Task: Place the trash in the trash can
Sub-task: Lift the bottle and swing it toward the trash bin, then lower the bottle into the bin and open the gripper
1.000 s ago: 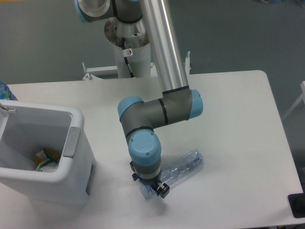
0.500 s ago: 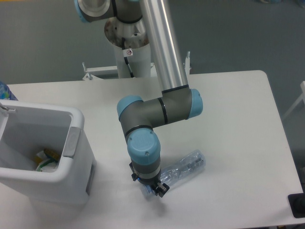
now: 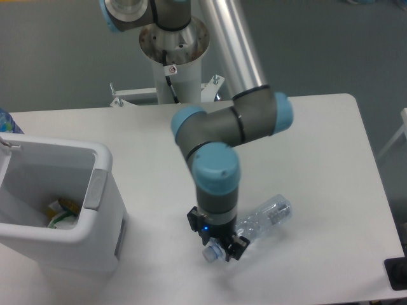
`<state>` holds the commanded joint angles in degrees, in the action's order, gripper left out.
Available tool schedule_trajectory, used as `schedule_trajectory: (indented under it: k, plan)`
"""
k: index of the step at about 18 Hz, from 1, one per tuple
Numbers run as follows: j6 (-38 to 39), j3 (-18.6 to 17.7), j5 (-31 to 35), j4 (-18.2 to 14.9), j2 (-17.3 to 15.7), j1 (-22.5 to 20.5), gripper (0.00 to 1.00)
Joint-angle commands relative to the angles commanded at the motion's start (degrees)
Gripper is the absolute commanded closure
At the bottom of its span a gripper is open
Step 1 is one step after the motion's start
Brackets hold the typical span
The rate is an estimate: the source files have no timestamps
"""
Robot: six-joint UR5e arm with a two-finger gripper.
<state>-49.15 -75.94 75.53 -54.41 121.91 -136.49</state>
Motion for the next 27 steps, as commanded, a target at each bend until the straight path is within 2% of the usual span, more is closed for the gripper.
schedule_trajectory:
  k: [3, 7, 11, 17, 21, 23, 27]
  plan:
    - [4.84, 0.80, -10.28, 0.00, -2.63, -1.23, 0.53]
    - [11.25, 0.80, -24.25, 0.00, -8.08, -3.60, 0.53]
    - [16.88, 2.11, -34.72, 0.00, -12.56, -4.93, 0.53]
    - [27.16, 7.65, -41.06, 0.09, -13.80, -3.18, 0.52]
    - [28.85, 7.30, -46.25, 0.09, -15.64, -1.76, 0.52]
    - [29.54, 7.22, -48.18, 0.00, -16.26, 0.51, 0.52]
    - [31.92, 5.81, -48.63, 0.09, -17.67, 4.56, 0.51]
